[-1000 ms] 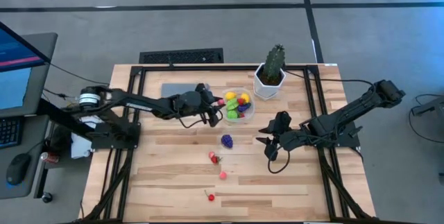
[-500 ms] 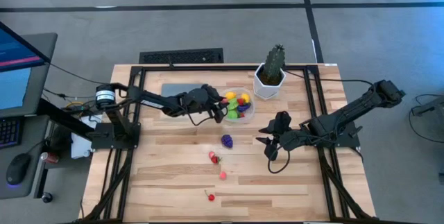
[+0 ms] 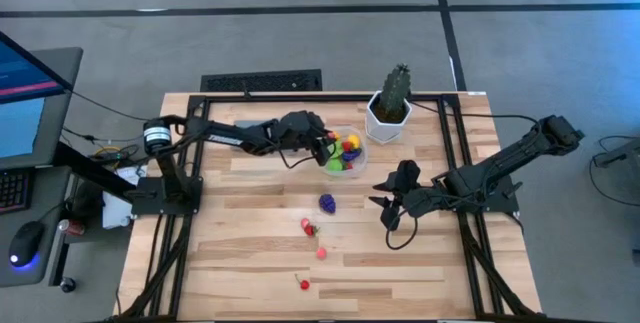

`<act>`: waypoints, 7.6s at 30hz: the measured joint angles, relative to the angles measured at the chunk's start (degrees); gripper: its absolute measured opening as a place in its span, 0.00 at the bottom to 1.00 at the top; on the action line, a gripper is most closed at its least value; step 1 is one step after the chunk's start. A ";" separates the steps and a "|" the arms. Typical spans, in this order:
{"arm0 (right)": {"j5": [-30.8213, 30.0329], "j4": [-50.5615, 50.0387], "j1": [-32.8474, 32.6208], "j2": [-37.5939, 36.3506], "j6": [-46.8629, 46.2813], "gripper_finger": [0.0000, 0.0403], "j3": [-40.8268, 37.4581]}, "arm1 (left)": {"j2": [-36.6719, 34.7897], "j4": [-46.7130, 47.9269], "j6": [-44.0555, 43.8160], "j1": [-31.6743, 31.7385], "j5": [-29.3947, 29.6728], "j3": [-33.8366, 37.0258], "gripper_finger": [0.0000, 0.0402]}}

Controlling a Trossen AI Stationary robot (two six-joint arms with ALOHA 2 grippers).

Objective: Pick and placing Produce into tupperware
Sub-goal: Put the top left peach into the transparent bin, then put the top peach into the transparent bin

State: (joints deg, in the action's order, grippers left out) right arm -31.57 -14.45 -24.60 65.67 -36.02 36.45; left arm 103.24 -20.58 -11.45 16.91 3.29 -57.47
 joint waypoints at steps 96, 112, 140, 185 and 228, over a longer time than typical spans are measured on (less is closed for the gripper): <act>-1.49 -1.79 2.14 0.02 0.51 0.46 -0.16 | -16.96 45.65 20.77 -18.63 -13.34 3.51 0.52; -1.33 -1.29 2.64 0.02 0.51 0.46 -0.16 | -16.91 30.48 25.73 -24.83 -9.89 11.48 0.52; -1.31 -0.07 2.58 0.00 0.05 0.46 -0.20 | -11.10 20.90 24.77 -25.16 -9.46 11.88 0.52; -1.44 -0.05 2.60 0.00 0.10 0.46 -0.20 | -2.69 13.77 22.65 -25.13 -13.44 11.86 0.52; -1.44 0.15 2.60 0.00 0.05 0.46 -0.12 | -0.13 13.06 23.86 -23.28 -15.10 11.78 0.52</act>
State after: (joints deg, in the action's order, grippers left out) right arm -33.01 -14.30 -22.00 65.67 -35.97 36.34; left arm 103.11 -7.52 12.41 -6.37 -11.81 -45.69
